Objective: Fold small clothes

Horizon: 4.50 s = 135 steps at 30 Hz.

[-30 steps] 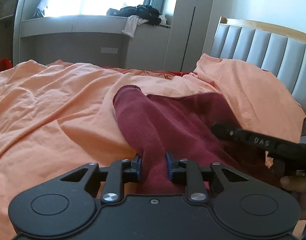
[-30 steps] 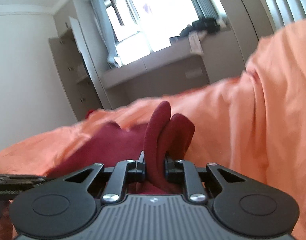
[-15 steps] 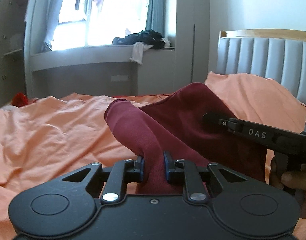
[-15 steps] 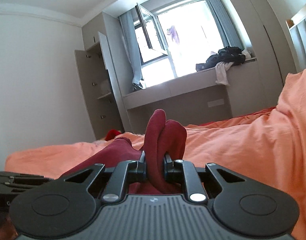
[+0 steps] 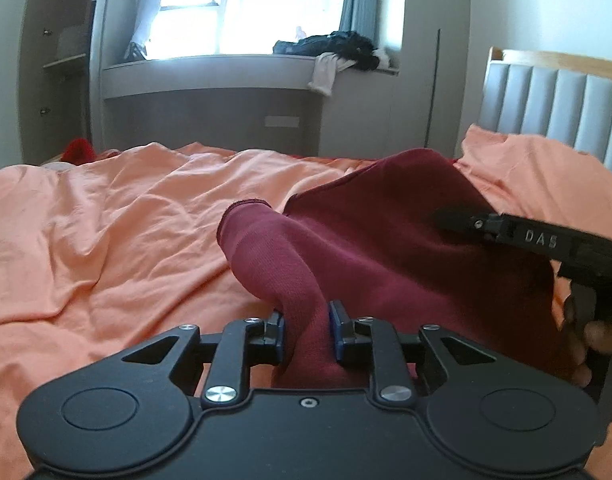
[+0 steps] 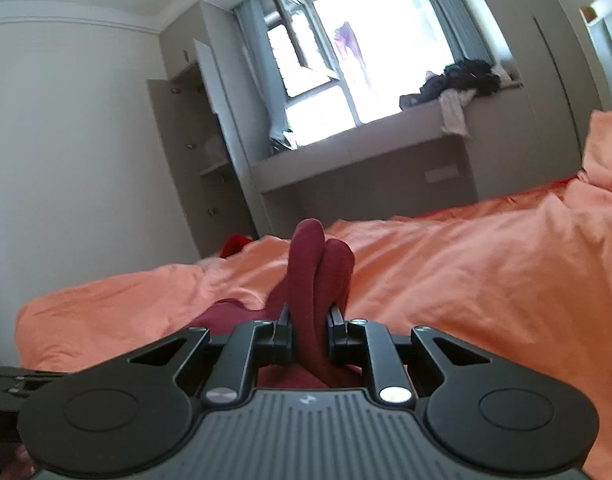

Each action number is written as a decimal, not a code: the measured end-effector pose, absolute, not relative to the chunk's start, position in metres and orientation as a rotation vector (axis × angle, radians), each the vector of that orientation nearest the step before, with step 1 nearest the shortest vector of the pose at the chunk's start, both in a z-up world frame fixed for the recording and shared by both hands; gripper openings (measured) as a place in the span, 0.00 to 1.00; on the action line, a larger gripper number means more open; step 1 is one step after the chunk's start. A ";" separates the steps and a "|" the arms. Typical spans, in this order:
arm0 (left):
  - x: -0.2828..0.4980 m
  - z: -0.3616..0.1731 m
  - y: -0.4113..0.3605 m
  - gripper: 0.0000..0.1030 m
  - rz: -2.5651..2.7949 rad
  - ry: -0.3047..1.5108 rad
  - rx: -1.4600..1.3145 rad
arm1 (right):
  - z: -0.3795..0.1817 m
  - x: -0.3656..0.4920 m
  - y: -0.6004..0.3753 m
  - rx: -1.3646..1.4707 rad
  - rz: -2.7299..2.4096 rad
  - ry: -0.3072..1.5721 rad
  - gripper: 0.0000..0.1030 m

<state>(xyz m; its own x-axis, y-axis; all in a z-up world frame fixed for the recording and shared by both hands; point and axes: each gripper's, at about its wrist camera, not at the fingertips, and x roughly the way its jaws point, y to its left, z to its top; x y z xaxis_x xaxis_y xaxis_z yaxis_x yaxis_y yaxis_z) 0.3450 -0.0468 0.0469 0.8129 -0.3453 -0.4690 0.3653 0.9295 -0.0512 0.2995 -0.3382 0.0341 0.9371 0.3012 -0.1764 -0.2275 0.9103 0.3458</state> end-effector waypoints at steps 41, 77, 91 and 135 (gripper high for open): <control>0.299 0.041 -0.062 0.99 -0.086 0.349 0.013 | 0.040 0.264 -0.348 0.238 0.139 0.219 1.00; 0.124 0.053 -0.001 0.99 -0.129 0.188 -0.044 | 0.038 0.061 -0.308 0.155 0.097 -0.070 1.00; 0.102 0.007 0.013 0.99 -0.188 0.238 -0.130 | 0.007 0.024 -0.288 0.074 0.081 0.039 1.00; 0.102 -0.009 0.001 1.00 -0.141 0.251 -0.035 | -0.005 0.022 -0.290 0.098 0.031 0.086 1.00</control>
